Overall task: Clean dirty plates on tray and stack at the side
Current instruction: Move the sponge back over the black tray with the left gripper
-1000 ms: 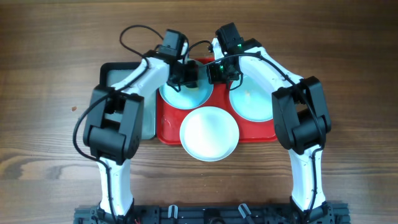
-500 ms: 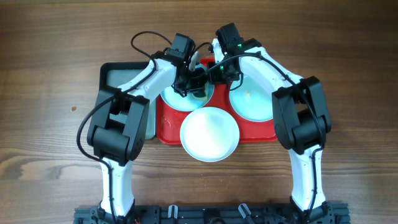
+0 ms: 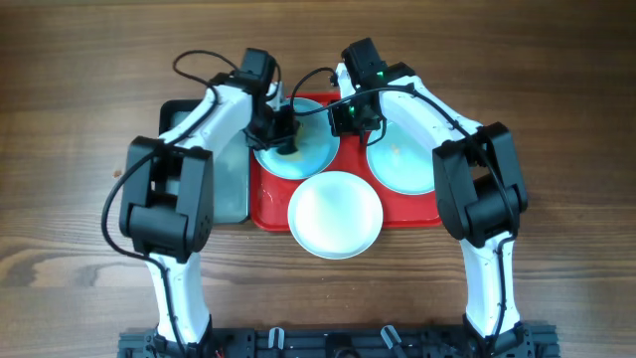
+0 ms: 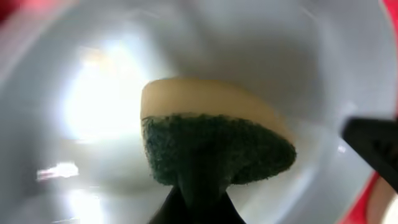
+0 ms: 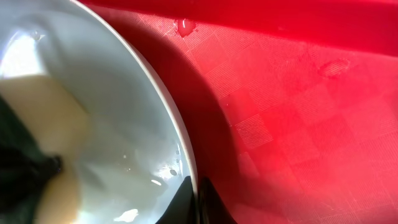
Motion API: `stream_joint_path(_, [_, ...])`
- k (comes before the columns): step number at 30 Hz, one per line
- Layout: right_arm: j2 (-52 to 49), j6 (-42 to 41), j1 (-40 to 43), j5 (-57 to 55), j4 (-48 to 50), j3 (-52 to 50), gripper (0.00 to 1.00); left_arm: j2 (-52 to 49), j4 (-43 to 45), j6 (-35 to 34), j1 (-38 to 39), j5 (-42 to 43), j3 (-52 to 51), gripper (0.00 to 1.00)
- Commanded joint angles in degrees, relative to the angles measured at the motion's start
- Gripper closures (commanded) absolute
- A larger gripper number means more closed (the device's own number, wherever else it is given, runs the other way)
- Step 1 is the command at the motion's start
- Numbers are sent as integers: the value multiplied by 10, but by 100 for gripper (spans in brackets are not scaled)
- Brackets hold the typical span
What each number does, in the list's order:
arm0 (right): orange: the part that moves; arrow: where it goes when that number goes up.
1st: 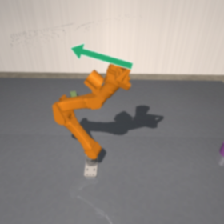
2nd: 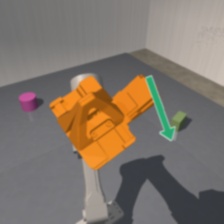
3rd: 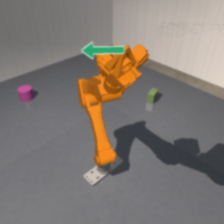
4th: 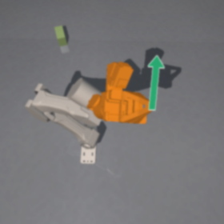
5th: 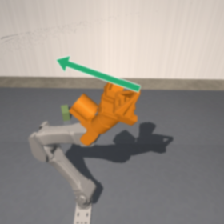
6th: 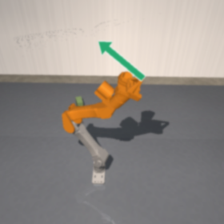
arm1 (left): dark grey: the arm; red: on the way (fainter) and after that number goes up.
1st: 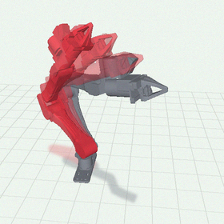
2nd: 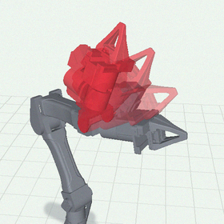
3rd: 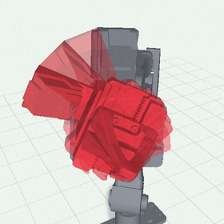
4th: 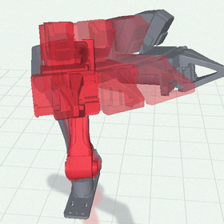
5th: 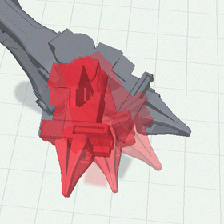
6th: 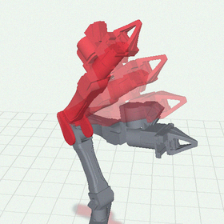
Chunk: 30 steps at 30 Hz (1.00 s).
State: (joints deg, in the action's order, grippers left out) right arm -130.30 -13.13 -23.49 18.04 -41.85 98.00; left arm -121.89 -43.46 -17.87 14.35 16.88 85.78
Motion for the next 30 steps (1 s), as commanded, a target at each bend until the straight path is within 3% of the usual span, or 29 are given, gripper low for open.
stream_joint_path(1, [-20,11,2,-2,4,-2,96,49,8,12,-23,-96,-12,96])
stream_joint_path(5, [-20,11,2,-2,4,-2,95,124,10,11,-25,-95,-12,96])
stream_joint_path(9, [-20,11,2,-34,4,-2,75,224,8,11,-28,-95,-12,96])
stream_joint_path(14, [-23,11,2,-34,10,-2,70,317,-12,10,-76,-116,-12,96])
stream_joint_path(22, [-34,9,2,-34,16,-2,69,318,-177,7,-198,-125,-19,96])
stream_joint_path(26, [-34,7,2,-34,17,-3,71,318,-179,8,-199,-125,-65,96])
stream_joint_path(30, [-34,5,2,-34,4,-2,62,318,-152,7,-200,-125,-118,95])
